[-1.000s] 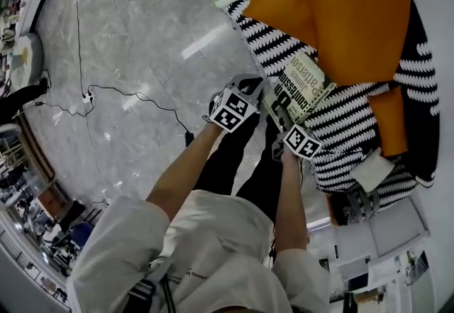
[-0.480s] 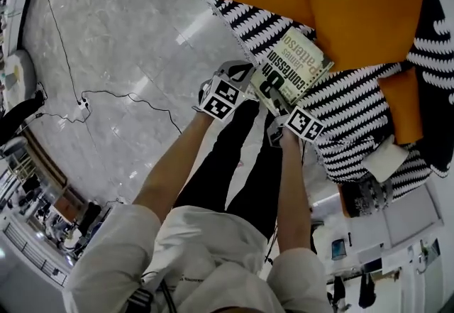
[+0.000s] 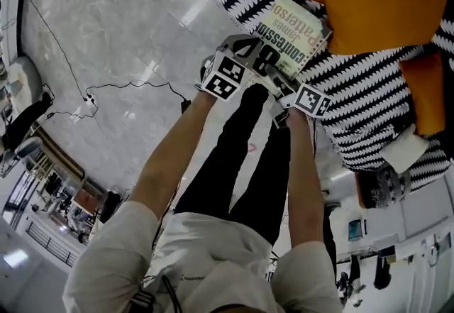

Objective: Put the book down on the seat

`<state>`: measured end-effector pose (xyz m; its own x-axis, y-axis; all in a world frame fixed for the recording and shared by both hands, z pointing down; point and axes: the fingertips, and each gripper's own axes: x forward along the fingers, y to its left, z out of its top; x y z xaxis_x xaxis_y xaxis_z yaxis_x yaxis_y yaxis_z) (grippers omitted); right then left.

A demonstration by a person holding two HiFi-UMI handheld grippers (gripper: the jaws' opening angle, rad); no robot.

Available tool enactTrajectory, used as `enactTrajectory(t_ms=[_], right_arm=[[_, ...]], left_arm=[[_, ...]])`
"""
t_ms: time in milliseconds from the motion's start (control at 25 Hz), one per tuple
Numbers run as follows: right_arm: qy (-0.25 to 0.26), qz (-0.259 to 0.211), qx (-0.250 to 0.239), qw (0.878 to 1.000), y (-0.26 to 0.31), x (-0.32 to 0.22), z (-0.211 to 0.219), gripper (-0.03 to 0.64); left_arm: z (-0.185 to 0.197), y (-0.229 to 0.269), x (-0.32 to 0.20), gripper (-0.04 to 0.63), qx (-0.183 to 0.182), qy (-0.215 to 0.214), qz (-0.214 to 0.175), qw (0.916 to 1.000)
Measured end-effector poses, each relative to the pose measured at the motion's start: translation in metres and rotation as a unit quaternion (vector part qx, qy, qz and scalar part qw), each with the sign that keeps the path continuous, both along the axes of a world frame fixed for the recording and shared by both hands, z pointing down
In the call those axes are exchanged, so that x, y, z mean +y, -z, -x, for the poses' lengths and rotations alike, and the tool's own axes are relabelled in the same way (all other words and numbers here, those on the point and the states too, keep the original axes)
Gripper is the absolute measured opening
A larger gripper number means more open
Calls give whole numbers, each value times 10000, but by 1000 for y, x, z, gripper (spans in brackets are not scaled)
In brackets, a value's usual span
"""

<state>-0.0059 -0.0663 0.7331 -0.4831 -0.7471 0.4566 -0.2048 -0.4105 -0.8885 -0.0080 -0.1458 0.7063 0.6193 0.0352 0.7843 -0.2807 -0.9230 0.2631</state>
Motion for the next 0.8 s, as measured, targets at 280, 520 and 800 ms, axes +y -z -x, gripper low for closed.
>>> enactTrajectory(t_ms=[280,520,800], right_arm=[[-142,-957,-599,9935,1,-28,-1,156],[103,-1082,-464,9930,-23,-17,-12,160],[-206,-1125,-278,9931,-26,-6,-34,184]], left_arm=[[-13,-14,4,8,-65,-67,57,9999],[-29,-35,9,8,-34,-170,89,9998],[-34,-43,20,8,-80,107,429,9990]])
